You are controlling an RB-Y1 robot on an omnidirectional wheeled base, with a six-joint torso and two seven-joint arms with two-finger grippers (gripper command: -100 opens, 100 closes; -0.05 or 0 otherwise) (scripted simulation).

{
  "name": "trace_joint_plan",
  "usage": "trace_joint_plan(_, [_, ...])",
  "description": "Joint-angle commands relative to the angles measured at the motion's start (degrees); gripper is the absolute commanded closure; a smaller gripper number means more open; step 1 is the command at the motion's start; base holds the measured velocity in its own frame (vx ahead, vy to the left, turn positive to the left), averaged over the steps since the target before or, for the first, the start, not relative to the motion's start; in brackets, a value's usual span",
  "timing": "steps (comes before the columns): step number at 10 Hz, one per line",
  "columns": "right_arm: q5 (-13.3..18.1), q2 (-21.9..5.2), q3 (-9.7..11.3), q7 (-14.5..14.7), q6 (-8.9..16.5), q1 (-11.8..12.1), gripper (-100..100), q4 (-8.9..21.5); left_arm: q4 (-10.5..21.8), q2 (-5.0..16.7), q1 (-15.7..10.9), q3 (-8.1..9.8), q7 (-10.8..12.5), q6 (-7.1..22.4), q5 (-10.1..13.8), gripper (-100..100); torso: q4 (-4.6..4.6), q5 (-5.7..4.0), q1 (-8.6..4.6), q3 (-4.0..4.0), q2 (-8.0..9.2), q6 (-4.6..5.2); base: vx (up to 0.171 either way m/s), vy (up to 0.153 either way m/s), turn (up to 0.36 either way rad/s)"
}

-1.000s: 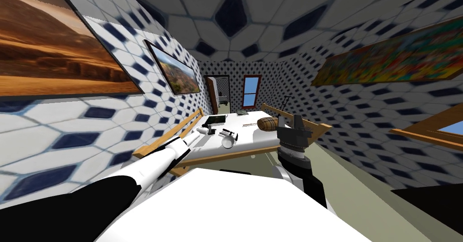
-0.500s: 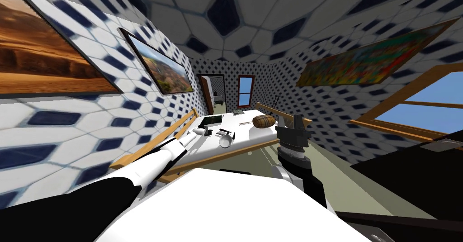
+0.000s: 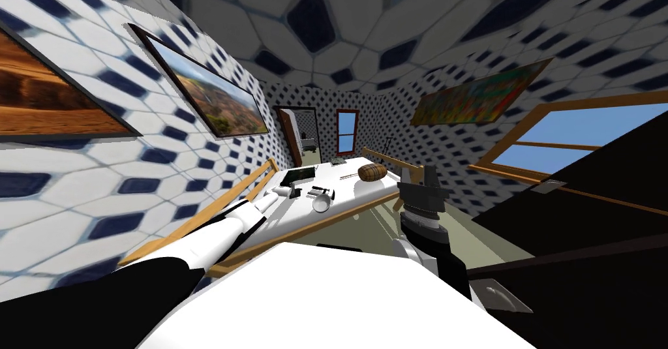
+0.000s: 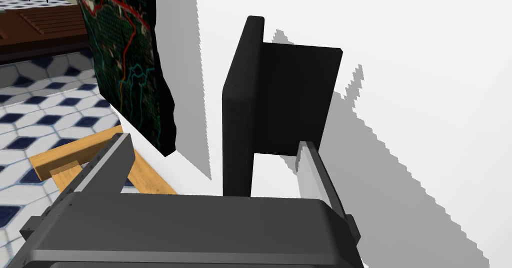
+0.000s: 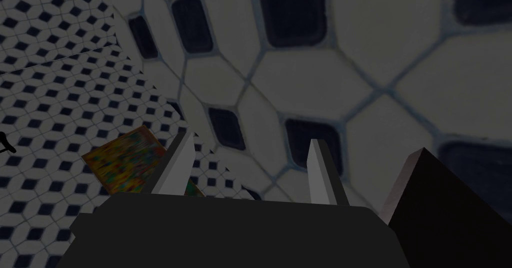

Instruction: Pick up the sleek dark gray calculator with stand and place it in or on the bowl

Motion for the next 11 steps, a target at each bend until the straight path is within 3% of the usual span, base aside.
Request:
trace_joint_plan(1, [0.00,0.00,0.00,0.00,0.00,0.00,0,0.00,2.68,-0.58,-1.01,-0.07,-1.80,-1.04,1.74,-100,0.00,0.00,0.00,0.00,0.00,0.00,-0.019,0.006,0.015])
trace_joint_plan(3, [0.00,0.00,0.00,0.00,0.00,0.00,0,0.00,3.39,-0.37,-1.05,0.12,-2.02,-1.25,2.26,-100,-0.02,-0.01,-0.01,-0.06,-0.10,0.02,-0.012,0.002,-0.076])
trace_joint_plan(4, [0.00,0.00,0.00,0.00,0.00,0.01,0,0.00,3.56,-0.36,-1.09,0.15,-2.30,-1.39,2.40,100,-0.03,0.00,-0.01,-0.08,-0.13,-0.02,0.000,0.000,0.000])
trace_joint_plan(8, [0.00,0.00,0.00,0.00,0.00,0.01,0,0.00,3.57,-0.36,-1.06,0.15,-2.25,-1.34,2.40,100,-0.01,-0.04,-0.06,-0.07,-0.14,0.00,0.000,0.000,0.000])
trace_joint_plan(9, [0.00,0.00,0.00,0.00,0.00,0.01,0,0.00,3.57,-0.37,-1.05,0.14,-2.25,-1.34,2.40,0,0.00,-0.05,-0.07,-0.06,-0.13,0.00,0.000,0.000,0.000])
trace_joint_plan(10, [0.00,0.00,0.00,0.00,0.00,0.01,0,0.00,1.95,-1.06,-1.29,-0.48,-1.78,-0.62,1.44,100,0.02,-0.06,-0.08,-0.04,-0.12,0.00,0.026,0.006,0.241])
trace_joint_plan(11, [0.00,0.00,-0.01,0.00,-0.01,0.02,0,0.00,1.23,-1.54,-1.58,-0.90,-1.77,-0.19,1.14,100,0.03,-0.09,-0.08,-0.05,-0.15,-0.11,0.045,-0.006,0.260])
